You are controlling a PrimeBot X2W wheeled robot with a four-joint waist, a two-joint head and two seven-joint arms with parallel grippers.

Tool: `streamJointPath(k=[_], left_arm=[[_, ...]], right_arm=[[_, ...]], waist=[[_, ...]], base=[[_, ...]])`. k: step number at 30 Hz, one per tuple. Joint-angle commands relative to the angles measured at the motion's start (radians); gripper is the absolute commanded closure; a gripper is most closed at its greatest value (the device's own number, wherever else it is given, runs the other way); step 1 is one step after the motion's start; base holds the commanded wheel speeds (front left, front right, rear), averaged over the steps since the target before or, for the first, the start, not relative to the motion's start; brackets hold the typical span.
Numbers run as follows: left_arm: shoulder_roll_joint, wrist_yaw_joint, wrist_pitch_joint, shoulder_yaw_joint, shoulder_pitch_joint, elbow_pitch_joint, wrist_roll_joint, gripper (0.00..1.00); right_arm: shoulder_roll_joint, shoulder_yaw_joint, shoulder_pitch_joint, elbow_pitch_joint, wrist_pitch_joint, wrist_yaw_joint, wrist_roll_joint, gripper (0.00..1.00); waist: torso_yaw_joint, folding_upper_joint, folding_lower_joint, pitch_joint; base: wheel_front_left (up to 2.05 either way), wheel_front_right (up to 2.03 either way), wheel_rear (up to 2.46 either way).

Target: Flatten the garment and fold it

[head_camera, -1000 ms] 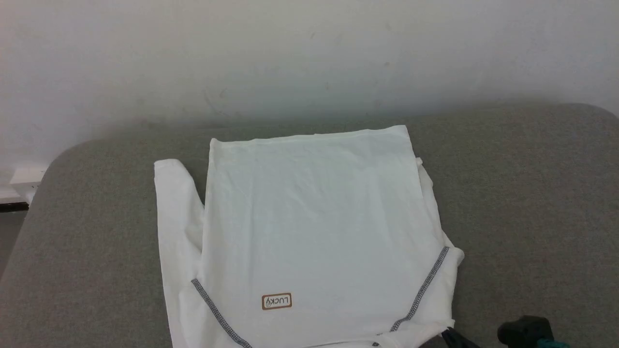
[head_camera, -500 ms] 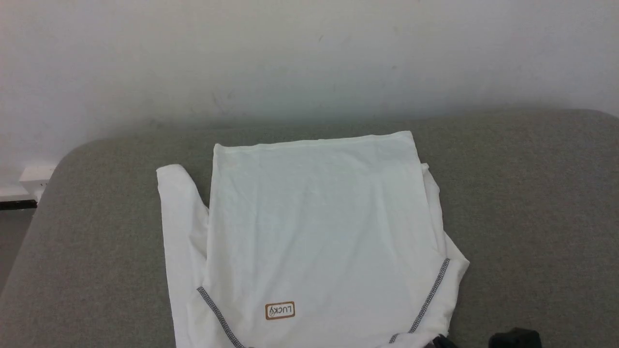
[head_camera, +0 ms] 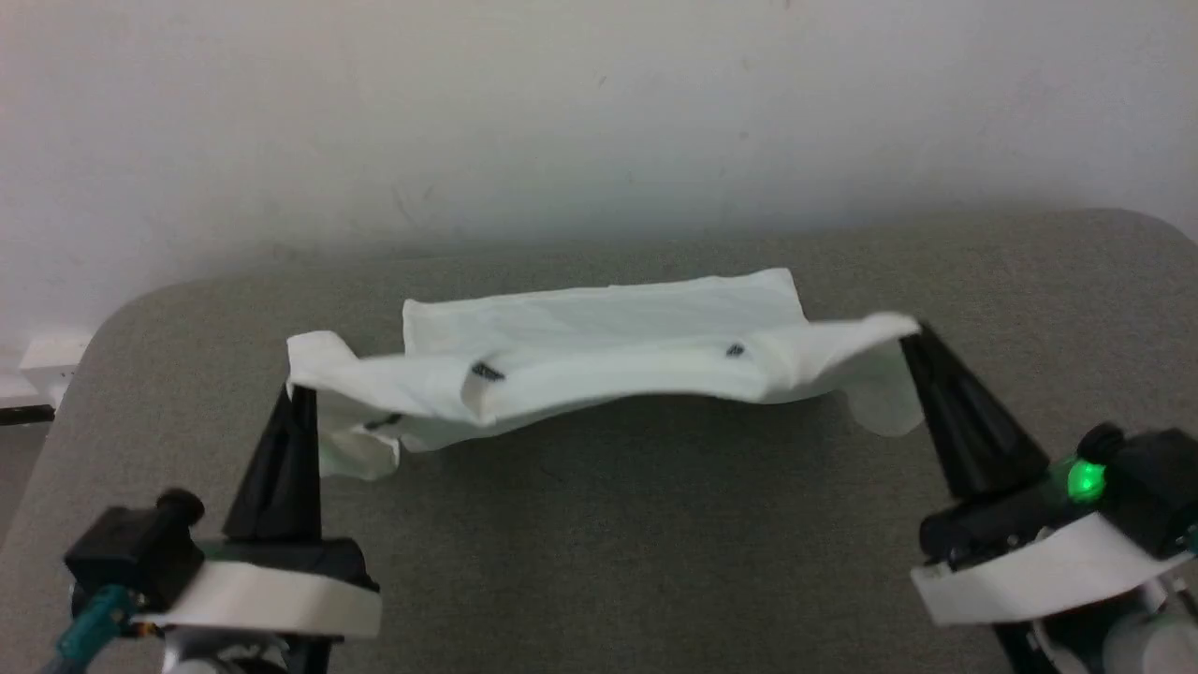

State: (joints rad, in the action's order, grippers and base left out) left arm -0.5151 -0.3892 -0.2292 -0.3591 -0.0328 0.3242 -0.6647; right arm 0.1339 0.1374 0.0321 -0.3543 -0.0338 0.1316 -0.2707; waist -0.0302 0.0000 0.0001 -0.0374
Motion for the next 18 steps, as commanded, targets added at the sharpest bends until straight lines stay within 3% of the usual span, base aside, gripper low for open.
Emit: streamJointPath(k=[1, 6, 9, 18], left_arm=[[-0.016, -0.001, -0.002, 0.013, 0.043, 0.021, 0.018, 1.00], [-0.055, 0.023, 0.030, 0.055, 0.259, 0.093, 0.051, 1.00], [-0.055, 0.053, 0.055, 0.066, 0.412, 0.080, 0.047, 1.00], [-0.012, 0.175, 0.119, 0.054, 0.855, -0.245, 0.004, 1.00]], right_arm=[[0.009, -0.005, -0.055, -0.025, 0.009, -0.001, 0.004, 1.00], [0.038, -0.033, -0.289, -0.077, -0.019, -0.001, 0.012, 1.00], [0.061, -0.044, -0.426, -0.047, -0.059, -0.001, -0.010, 1.00], [0.139, -0.022, -0.800, 0.222, -0.157, -0.001, -0.119, 1.00]], waist=[[-0.007, 0.0000, -0.0001, 0.003], [-0.003, 0.0000, -0.0001, 0.023], [0.008, 0.0000, -0.0001, 0.043], [0.012, 0.0000, -0.0001, 0.158]], base=[[0.00, 0.00, 0.00], [0.00, 0.00, 0.00], [0.00, 0.00, 0.00], [0.00, 0.00, 0.00]])
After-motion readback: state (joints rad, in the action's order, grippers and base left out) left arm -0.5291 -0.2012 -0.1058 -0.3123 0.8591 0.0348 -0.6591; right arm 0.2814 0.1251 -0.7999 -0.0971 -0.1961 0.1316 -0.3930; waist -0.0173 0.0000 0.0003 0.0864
